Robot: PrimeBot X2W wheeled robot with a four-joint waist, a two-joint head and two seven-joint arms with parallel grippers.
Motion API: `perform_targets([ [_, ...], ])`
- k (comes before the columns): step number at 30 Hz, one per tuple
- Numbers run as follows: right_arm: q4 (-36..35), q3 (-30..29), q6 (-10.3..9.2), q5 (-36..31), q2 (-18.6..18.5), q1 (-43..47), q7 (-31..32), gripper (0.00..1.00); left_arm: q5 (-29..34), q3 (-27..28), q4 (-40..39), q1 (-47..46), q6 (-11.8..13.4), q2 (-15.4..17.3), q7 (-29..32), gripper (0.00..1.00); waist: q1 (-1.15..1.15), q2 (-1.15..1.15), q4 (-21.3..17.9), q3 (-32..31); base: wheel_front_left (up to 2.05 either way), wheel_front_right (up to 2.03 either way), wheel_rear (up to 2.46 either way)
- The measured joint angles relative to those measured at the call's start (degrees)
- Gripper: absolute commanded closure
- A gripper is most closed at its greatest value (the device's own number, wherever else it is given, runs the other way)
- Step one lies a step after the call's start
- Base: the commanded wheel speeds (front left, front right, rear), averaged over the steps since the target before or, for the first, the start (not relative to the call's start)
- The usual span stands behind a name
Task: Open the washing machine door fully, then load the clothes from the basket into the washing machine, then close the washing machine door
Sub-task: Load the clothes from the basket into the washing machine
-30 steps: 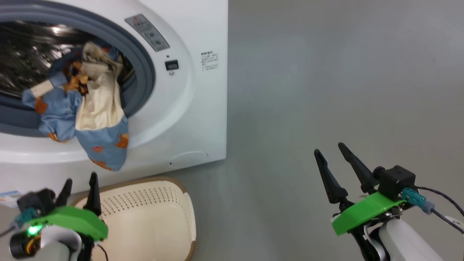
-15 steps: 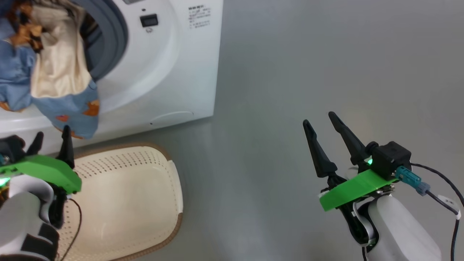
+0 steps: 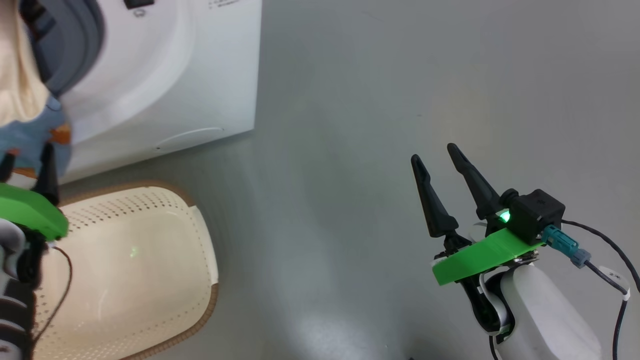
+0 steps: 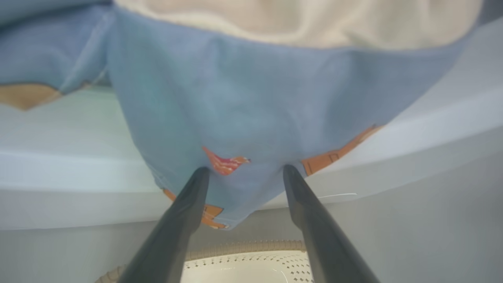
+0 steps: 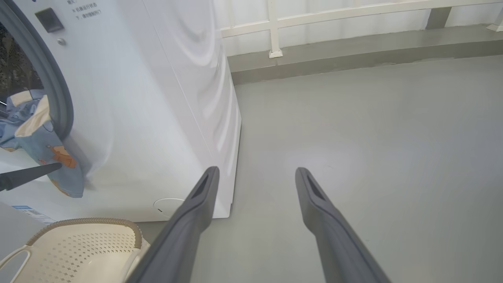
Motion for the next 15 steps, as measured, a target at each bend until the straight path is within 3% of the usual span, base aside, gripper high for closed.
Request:
perform_targets([
  [6,-0.5,0.0,0.0,-0.6,0.8,-0.1,0.0,0.0,-0.5,0.3,2.3,-3.6,0.0,1.9,-2.7,0.0,0.0,0.0,-1.6,2.2,0.0,0.0,0.0],
  [15,-0.5,-0.1,0.0,-0.7,1.2,-0.1,0.0,0.0,-0.3,1.2,2.7,-4.5,0.0,2.0,-3.9,0.0,0.0,0.0,-2.2,2.8,0.0,0.0,0.0],
])
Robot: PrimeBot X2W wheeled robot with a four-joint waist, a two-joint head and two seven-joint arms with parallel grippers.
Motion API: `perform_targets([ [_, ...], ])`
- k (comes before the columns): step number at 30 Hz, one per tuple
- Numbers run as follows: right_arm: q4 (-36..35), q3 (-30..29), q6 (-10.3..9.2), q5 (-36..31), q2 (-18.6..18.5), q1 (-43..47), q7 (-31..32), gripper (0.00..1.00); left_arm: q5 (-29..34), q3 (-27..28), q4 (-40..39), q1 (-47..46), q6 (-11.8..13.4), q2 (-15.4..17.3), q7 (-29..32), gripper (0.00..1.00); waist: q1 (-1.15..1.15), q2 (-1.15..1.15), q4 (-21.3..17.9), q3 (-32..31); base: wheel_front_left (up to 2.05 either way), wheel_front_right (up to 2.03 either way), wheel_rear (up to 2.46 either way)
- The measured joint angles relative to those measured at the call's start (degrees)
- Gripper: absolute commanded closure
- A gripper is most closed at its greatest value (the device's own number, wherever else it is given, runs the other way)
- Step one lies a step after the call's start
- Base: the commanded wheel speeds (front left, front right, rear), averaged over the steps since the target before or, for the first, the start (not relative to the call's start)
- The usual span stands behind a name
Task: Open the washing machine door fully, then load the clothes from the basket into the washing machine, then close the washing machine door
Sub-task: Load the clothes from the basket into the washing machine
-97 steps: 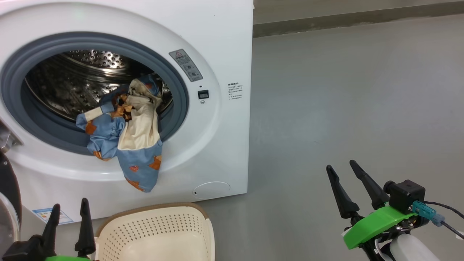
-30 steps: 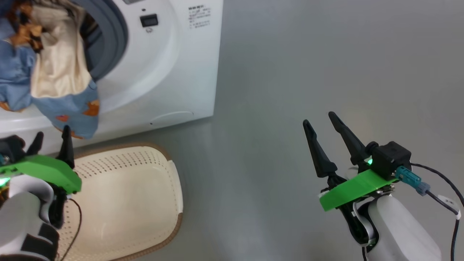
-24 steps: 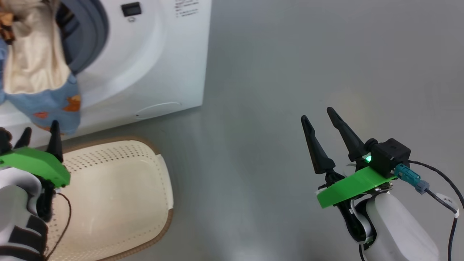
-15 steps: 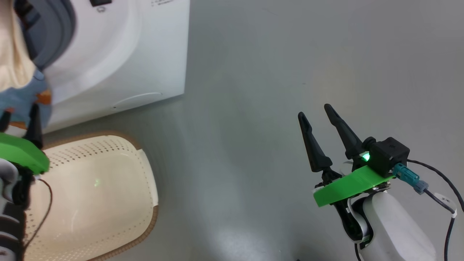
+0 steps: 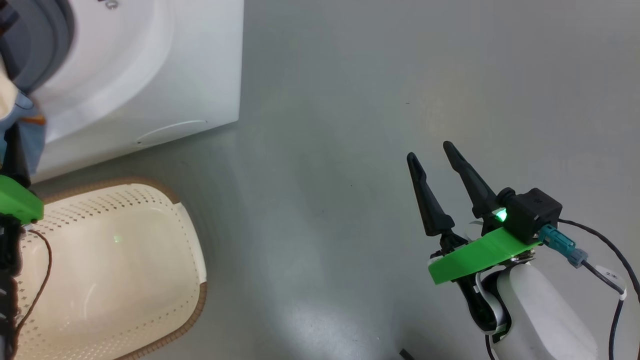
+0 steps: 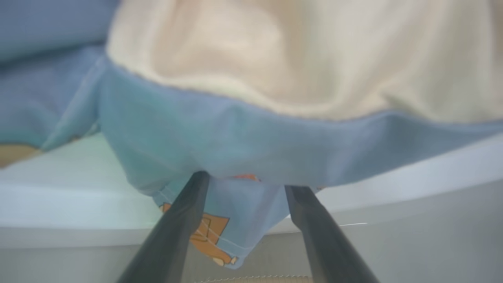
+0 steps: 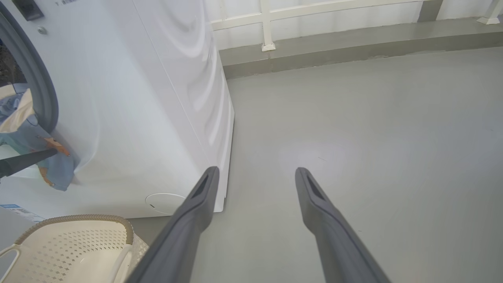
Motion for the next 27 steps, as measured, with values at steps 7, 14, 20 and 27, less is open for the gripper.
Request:
perform_targets([
  [7,0.3,-0.3,0.0,-0.1,0.1,0.0,0.0,0.0,1.0,1.9,-2.3,1.2,0.3,-0.6,0.0,1.0,0.0,0.0,0.5,-0.7,0.0,0.0,0.0],
  [14,1.6,0.4,0.0,0.0,-0.1,0.0,0.0,0.0,1.5,2.2,-3.9,3.4,0.1,-2.1,-0.1,1.0,0.0,0.0,1.6,-3.2,0.0,0.0,0.0],
  [20,1.9,0.4,0.0,0.6,-0.5,0.1,0.0,0.0,1.4,4.9,-9.3,7.4,0.1,-2.6,-0.4,1.0,-0.01,0.0,2.7,-5.5,0.0,0.0,0.0],
  [27,2.4,0.6,0.0,1.1,-0.6,0.1,0.0,0.0,3.3,8.0,-16.5,9.4,0.0,-2.1,-0.5,1.0,-0.01,0.0,4.3,-6.9,0.0,0.0,0.0],
])
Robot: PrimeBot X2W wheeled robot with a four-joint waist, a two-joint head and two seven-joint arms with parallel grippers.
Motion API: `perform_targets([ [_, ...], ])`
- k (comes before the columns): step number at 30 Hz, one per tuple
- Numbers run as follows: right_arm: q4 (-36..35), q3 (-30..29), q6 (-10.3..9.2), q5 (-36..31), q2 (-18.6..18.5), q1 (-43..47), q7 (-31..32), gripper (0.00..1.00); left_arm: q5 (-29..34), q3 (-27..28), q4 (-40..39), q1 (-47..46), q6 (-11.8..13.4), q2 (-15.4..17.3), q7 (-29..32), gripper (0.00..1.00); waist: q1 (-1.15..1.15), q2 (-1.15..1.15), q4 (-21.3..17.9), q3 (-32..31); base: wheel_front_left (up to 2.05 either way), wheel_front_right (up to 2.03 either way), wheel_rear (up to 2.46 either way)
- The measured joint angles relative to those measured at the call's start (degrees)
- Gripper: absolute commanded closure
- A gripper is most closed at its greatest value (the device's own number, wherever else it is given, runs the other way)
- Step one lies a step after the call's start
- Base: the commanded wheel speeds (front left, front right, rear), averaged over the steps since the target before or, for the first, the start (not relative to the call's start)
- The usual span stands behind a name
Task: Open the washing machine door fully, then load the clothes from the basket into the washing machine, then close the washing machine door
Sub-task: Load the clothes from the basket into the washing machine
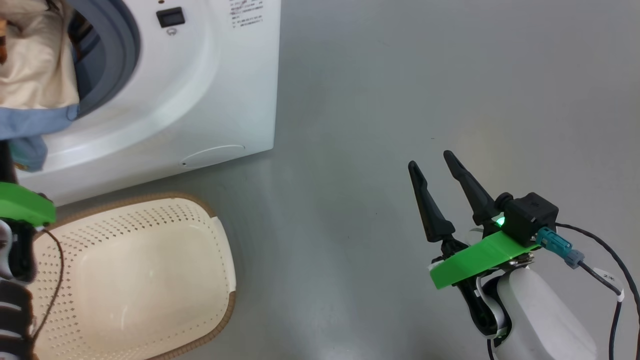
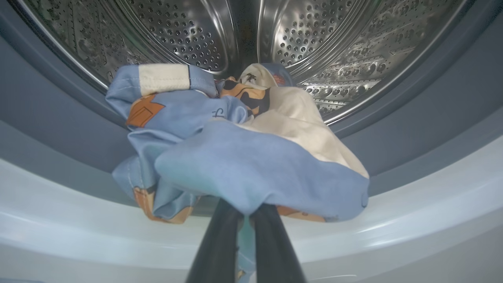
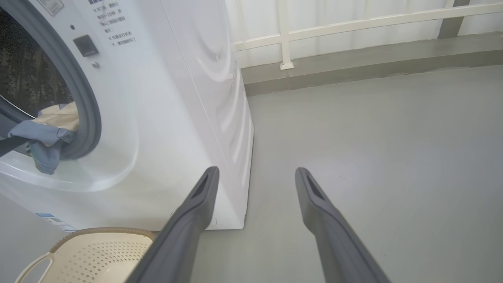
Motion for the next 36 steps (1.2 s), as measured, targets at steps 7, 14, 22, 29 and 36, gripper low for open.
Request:
perform_targets([
  [7,-0.1,0.3,0.0,0.4,0.1,0.0,0.0,0.0,0.7,1.4,-0.4,-2.7,0.0,2.4,0.0,1.0,0.0,0.0,-0.7,1.3,0.0,0.0,0.0],
  [14,-1.4,-0.1,0.0,0.3,0.2,0.0,0.0,0.0,1.5,0.5,4.5,-11.9,0.0,5.8,2.5,1.0,0.0,0.0,-2.8,4.0,0.0,0.0,0.0],
  [22,-3.4,-0.6,0.0,-0.1,0.9,0.0,0.0,0.0,2.9,-2.3,6.4,-23.4,0.0,11.0,6.6,1.0,0.01,0.0,-5.2,8.8,0.0,0.0,0.0],
  [29,-4.4,-1.2,0.0,-0.3,1.2,-0.1,0.0,0.0,-1.0,-6.4,1.9,-32.6,0.0,16.2,9.6,1.0,0.01,0.0,-6.8,13.5,0.0,0.0,0.0],
  [36,-4.5,-0.3,0.0,0.0,1.5,-1.4,0.0,0.0,-3.4,-10.1,0.6,-36.3,0.0,17.6,8.3,1.0,0.01,0.0,-7.4,15.8,0.0,0.0,0.0],
])
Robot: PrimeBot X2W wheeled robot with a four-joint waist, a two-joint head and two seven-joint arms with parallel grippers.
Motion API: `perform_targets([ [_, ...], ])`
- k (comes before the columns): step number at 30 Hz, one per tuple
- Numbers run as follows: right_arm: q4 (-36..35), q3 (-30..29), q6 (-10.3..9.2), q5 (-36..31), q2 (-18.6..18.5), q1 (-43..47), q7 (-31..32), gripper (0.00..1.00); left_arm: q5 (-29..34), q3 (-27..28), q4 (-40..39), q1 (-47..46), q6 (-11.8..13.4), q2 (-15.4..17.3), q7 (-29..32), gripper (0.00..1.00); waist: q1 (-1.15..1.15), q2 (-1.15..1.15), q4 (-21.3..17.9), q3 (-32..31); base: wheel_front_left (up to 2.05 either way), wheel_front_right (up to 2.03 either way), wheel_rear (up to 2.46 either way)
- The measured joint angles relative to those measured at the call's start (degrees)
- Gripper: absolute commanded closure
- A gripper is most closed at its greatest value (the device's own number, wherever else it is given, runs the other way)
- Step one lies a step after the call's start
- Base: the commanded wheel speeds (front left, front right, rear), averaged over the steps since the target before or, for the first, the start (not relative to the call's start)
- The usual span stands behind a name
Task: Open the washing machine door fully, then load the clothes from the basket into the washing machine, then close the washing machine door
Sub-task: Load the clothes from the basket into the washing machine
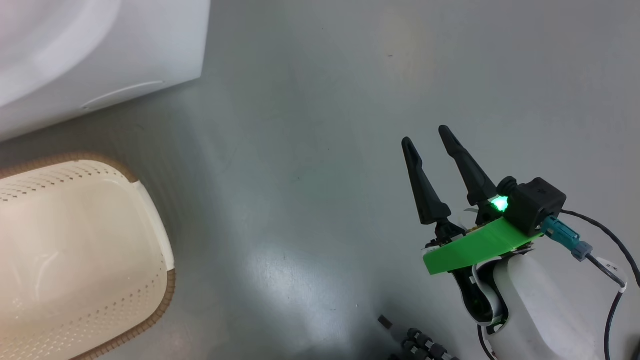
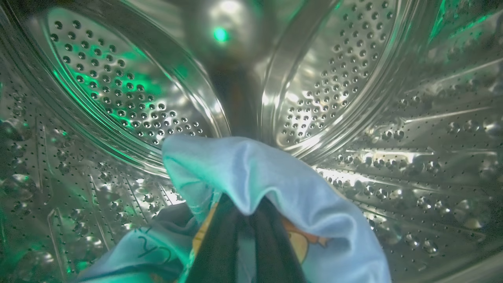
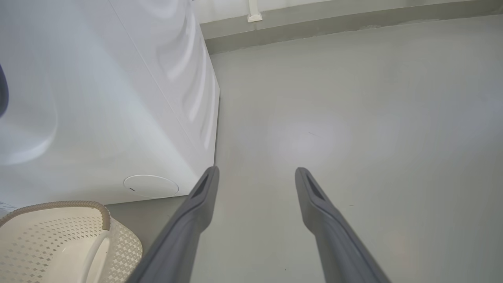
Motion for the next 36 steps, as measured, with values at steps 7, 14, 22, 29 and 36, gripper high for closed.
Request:
perform_targets([
  [7,-0.1,-0.6,0.0,0.0,0.1,-0.1,0.0,0.0,-1.7,-5.7,4.1,-1.6,0.0,0.2,8.6,0.0,0.0,0.0,0.1,-0.2,0.0,0.0,0.0],
  [14,0.1,-0.5,0.0,0.0,0.1,-0.1,0.0,0.0,-4.1,-10.1,8.8,-2.1,0.0,-0.2,22.5,0.0,0.0,0.0,0.4,-1.3,0.0,0.0,0.0],
  [22,0.7,-0.6,0.0,-0.1,0.1,-0.1,0.0,0.0,-7.8,-11.8,7.2,-1.0,0.0,0.0,18.0,0.0,-0.01,0.0,1.0,-3.5,0.0,0.0,0.0],
  [29,1.6,-0.2,0.0,-0.1,0.1,-0.1,0.0,0.0,-11.5,-13.9,5.0,5.1,0.0,-0.1,9.9,0.0,-0.01,0.0,2.0,-6.6,0.0,0.0,0.0],
  [36,3.1,-0.1,0.0,-0.1,-0.1,-0.1,0.0,0.0,-16.9,-15.5,2.4,12.6,0.0,-1.1,1.1,0.0,-0.01,0.0,3.6,-10.4,0.0,0.0,0.0],
])
